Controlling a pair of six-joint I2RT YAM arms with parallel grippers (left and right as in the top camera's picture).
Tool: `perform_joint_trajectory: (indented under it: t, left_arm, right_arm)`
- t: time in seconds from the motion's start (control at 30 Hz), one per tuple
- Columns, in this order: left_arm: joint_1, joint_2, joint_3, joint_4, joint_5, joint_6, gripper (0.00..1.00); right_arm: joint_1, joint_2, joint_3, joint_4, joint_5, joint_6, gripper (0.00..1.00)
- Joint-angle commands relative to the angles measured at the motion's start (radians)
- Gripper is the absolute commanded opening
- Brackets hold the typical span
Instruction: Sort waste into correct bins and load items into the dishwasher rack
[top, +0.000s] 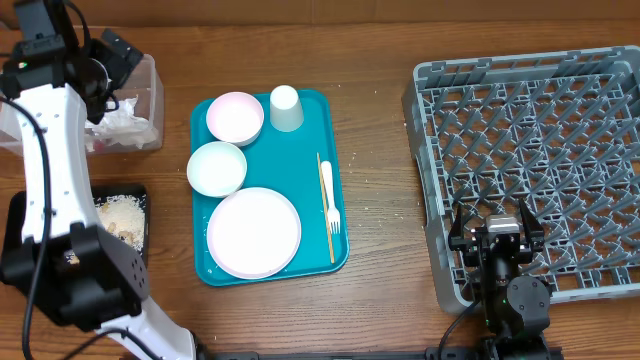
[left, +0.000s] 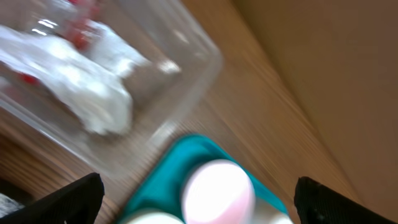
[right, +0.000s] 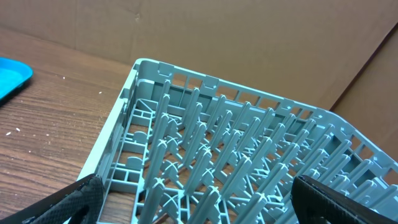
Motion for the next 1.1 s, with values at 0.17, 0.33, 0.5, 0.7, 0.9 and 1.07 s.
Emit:
perform_joint_trajectory:
  t: [0.17,0.33,0.5,0.7,0.9,1.07]
  left_arm:
    - [-0.183,-0.105,0.01,-0.244,0.267,0.318,1.0]
    - [-0.344,-0.103,0.009,-0.367,0.145,0.349,1.0]
    - [-0.497,-0.103,0.009,-0.434,0.037,0.321,1.0]
    - [-0.642,-0.103,0.002,-0.48,-0.123,0.186,1.0]
    - [-0.73,-0.103,-0.016,-0.531,-0.271,-0.011,1.0]
    - [-0.726,-0.103,-0.016,-0.533,-0.327,-0.038,1.0]
  right_arm:
    - [-0.003,0.0,-0.01,0.006,0.006,0.0,1.0]
    - [-0.003,0.0,-0.01,0.006,0.006,0.001,1.0]
    - [-0.003,0.0,-0.01,0.006,0.006,0.0,1.0]
    - [-0.003,0.0,-0.01,0.006,0.006,0.0,1.0]
    - [-0.003,0.0,-0.01,0.006,0.006,0.0,1.0]
    - [-0.003,0.0,-0.01,0.006,0.006,0.0,1.0]
